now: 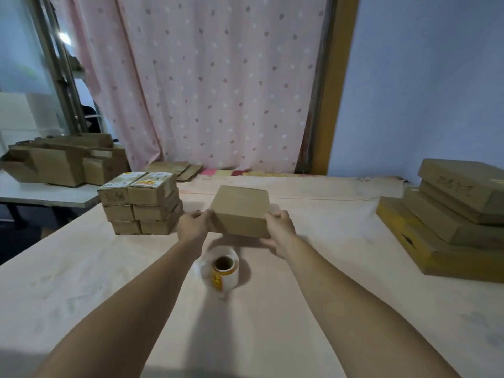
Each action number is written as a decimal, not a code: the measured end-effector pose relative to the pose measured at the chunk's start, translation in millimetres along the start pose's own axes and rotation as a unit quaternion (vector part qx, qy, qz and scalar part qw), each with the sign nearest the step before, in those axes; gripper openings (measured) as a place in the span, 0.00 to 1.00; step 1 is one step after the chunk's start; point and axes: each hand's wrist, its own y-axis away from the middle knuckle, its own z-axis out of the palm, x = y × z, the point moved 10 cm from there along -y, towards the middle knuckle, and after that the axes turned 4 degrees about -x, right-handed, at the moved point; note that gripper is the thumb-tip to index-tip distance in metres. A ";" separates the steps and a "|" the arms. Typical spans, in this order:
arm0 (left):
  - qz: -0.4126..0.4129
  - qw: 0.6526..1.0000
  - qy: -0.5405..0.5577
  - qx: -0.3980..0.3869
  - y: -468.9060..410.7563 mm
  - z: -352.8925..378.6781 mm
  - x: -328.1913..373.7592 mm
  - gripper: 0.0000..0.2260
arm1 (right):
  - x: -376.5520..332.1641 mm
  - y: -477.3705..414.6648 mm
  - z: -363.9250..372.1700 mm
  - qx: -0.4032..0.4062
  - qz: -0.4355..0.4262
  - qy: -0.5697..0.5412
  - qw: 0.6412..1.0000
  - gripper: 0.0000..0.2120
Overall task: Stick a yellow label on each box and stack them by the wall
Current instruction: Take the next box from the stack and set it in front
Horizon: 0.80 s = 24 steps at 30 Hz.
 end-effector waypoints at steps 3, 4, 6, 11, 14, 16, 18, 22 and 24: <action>-0.022 0.997 0.035 -0.061 17.5 32.4 0.0 0.15 | -1.5 9.6 -38.4 0.026 0.002 -0.040 0.999 0.06; -0.029 0.995 0.048 -0.078 23.9 43.2 0.1 0.16 | 0.1 12.7 -51.9 0.037 -0.002 -0.047 0.998 0.06; -0.043 0.992 0.076 -0.093 34.5 61.5 1.8 0.20 | -1.0 23.3 -80.0 0.069 -0.020 -0.060 0.996 0.09; -0.068 0.985 0.130 -0.092 49.4 85.0 13.3 0.31 | -6.9 46.3 -153.8 0.137 -0.044 -0.154 0.978 0.28; -0.073 0.978 0.140 -0.138 62.3 101.1 18.4 0.30 | -8.8 55.8 -197.1 0.155 -0.044 -0.180 0.970 0.32; -0.063 0.979 0.127 -0.145 71.4 110.0 20.0 0.27 | -9.2 65.2 -217.3 0.156 -0.044 -0.186 0.969 0.23; -0.053 0.981 0.123 -0.144 82.5 119.0 21.4 0.21 | -3.5 72.0 -235.8 0.168 -0.037 -0.180 0.969 0.15; -0.034 0.986 0.079 -0.144 103.2 135.8 19.5 0.16 | 9.3 77.1 -262.6 0.210 -0.014 -0.093 0.973 0.18; -0.022 0.991 0.037 -0.128 112.3 140.2 15.2 0.18 | 11.0 79.8 -259.3 0.193 0.002 -0.033 0.981 0.19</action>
